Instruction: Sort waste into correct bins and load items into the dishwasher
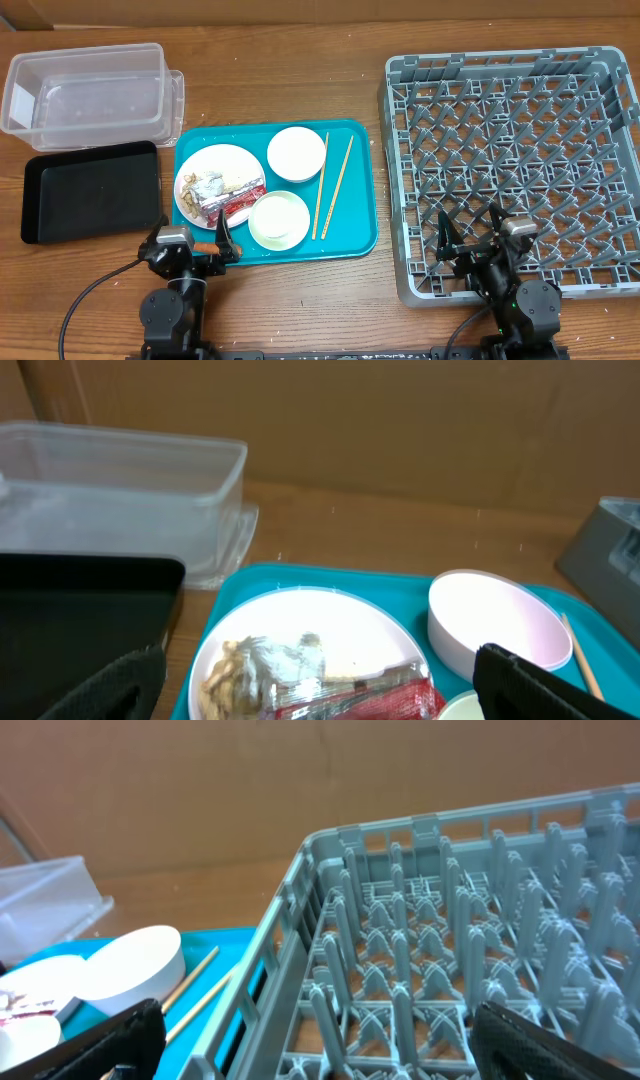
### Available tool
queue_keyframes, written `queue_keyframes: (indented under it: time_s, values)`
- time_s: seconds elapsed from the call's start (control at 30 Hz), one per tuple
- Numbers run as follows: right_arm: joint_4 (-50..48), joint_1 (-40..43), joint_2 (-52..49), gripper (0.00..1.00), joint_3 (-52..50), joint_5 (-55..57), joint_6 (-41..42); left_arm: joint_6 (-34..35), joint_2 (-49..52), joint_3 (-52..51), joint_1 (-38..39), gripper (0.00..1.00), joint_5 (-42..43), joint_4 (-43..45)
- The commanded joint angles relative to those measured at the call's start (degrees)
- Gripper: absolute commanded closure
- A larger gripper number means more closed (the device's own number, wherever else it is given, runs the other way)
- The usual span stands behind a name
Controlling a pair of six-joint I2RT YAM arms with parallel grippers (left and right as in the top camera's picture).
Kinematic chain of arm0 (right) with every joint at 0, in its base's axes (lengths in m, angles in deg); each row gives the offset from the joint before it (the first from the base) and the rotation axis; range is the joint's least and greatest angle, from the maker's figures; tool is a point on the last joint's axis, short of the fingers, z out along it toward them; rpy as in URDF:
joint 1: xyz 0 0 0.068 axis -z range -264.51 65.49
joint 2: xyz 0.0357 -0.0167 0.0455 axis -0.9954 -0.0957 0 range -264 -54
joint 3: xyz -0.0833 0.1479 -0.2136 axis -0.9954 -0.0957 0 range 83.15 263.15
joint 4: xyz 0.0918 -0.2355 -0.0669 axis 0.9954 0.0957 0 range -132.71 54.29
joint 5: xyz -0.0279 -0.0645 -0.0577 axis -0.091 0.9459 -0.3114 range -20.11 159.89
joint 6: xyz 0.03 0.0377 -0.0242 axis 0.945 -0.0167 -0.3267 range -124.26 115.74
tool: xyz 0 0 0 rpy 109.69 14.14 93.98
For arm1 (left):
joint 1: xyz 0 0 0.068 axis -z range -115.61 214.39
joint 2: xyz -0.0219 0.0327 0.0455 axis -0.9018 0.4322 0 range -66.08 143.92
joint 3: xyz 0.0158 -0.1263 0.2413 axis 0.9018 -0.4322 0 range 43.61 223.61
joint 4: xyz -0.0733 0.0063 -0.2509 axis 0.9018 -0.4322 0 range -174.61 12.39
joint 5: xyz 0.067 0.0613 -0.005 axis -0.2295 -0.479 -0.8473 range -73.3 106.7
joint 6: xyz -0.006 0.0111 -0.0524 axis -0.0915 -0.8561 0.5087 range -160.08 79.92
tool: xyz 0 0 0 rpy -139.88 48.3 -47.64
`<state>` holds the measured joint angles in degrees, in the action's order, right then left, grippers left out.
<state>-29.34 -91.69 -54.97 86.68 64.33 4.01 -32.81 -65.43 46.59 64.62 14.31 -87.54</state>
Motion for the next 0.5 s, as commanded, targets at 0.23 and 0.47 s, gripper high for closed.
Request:
queue_keyframes:
  time_s: [0.23, 0.47]
  values:
    - [18.2, -0.2, -10.1, 0.00, 21.4, 1.9, 4.0, -0.9, 17.1, 21.3, -0.2, 0.00, 1.6, -15.3]
    - [30.0, -0.2, -24.5, 0.00, 35.3, 2.1, 4.0, -1.1, 37.7, 40.7, -0.2, 0.00, 4.4, -29.0]
